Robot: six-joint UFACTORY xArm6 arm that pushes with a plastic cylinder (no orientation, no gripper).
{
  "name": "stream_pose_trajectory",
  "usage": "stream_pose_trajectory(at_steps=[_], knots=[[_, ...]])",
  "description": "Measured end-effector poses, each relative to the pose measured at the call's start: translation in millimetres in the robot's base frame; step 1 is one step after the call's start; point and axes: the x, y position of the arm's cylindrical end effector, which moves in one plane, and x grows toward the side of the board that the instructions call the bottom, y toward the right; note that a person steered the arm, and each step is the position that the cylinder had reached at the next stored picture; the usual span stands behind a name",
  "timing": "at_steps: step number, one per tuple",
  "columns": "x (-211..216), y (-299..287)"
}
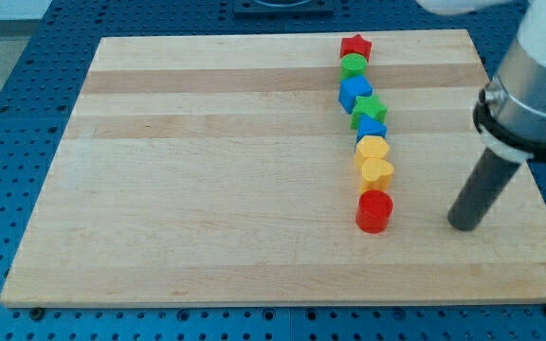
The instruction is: Push the red circle towards the bottom side of the board
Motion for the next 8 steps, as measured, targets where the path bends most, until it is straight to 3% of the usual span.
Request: stream_pose_trajectory(at_steps=[1,2,3,6,8], knots=[[-3.1,-0.9],[-29.3,-52.0],[-32.2,-64.0],[-23.1,-57.6],[-22.3,-107.7]])
